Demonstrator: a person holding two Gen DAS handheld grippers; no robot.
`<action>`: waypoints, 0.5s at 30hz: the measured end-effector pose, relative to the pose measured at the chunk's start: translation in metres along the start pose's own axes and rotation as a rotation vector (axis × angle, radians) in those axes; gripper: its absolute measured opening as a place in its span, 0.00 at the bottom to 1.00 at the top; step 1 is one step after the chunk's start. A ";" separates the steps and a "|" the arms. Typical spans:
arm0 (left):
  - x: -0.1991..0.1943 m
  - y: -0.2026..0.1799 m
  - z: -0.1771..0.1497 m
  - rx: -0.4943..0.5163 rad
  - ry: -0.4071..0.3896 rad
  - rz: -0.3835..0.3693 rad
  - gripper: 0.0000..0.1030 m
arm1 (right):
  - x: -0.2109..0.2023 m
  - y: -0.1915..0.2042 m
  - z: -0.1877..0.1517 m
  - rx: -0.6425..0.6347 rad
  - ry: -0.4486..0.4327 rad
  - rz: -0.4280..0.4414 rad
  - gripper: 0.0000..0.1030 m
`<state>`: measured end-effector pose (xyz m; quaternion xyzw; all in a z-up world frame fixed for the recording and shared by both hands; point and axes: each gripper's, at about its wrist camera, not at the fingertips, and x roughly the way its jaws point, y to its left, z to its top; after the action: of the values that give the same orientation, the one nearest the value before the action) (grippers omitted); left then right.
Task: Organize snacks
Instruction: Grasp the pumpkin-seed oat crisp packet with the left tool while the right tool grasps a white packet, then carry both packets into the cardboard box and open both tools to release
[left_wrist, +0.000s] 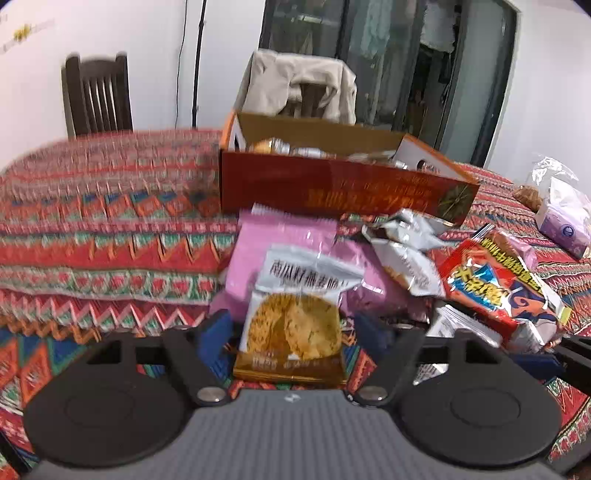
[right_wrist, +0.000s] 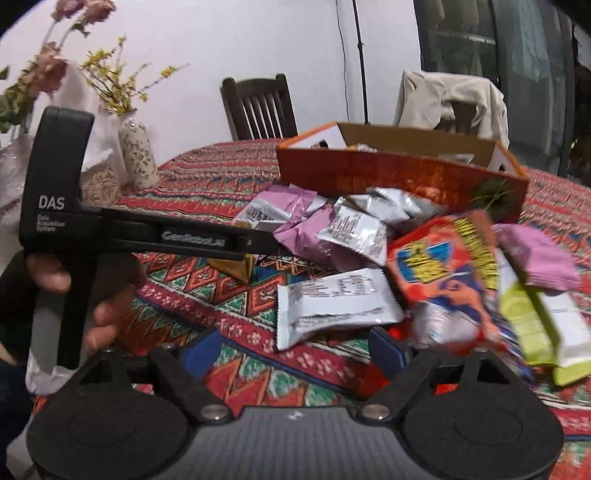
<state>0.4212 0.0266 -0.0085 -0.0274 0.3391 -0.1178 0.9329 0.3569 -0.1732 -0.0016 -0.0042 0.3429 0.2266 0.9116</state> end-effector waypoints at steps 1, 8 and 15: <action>0.000 0.002 -0.002 -0.007 -0.001 0.001 0.55 | 0.006 0.000 0.002 0.018 -0.001 -0.007 0.83; -0.035 0.022 -0.019 -0.079 -0.040 0.027 0.52 | 0.035 -0.006 0.018 0.151 -0.043 -0.048 0.84; -0.081 0.032 -0.040 -0.089 -0.060 0.074 0.51 | 0.049 0.028 0.016 -0.034 -0.033 -0.108 0.53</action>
<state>0.3424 0.0786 0.0075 -0.0598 0.3165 -0.0670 0.9443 0.3873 -0.1254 -0.0163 -0.0343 0.3233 0.1830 0.9278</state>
